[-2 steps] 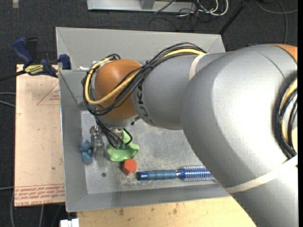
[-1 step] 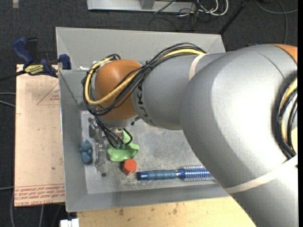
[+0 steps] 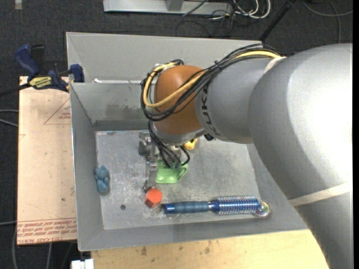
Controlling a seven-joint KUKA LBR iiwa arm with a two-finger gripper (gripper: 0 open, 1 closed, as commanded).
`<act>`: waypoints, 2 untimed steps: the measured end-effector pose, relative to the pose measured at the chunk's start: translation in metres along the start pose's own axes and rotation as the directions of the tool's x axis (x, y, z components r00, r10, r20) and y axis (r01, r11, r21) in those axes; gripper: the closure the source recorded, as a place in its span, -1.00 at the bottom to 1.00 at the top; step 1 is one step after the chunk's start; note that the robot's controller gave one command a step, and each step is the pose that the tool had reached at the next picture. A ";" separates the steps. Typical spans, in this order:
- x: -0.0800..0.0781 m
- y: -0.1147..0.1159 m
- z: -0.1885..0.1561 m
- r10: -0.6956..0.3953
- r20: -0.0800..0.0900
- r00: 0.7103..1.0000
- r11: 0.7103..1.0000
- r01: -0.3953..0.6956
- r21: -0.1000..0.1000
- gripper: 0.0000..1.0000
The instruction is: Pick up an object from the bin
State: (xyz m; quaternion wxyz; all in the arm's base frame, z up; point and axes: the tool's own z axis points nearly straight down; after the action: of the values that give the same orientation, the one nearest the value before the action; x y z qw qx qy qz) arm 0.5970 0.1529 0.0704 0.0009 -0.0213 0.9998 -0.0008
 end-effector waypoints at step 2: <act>-0.013 -0.083 -0.121 -0.711 0.007 0.703 0.703 0.711 0.002 -1.00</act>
Offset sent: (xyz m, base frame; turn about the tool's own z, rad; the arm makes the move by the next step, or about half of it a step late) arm -0.0005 -0.0626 -0.0004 -0.2642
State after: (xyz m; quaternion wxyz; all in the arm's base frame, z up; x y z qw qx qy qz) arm 0.6137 0.0703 0.1913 0.0042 -0.4049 0.9144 -0.0007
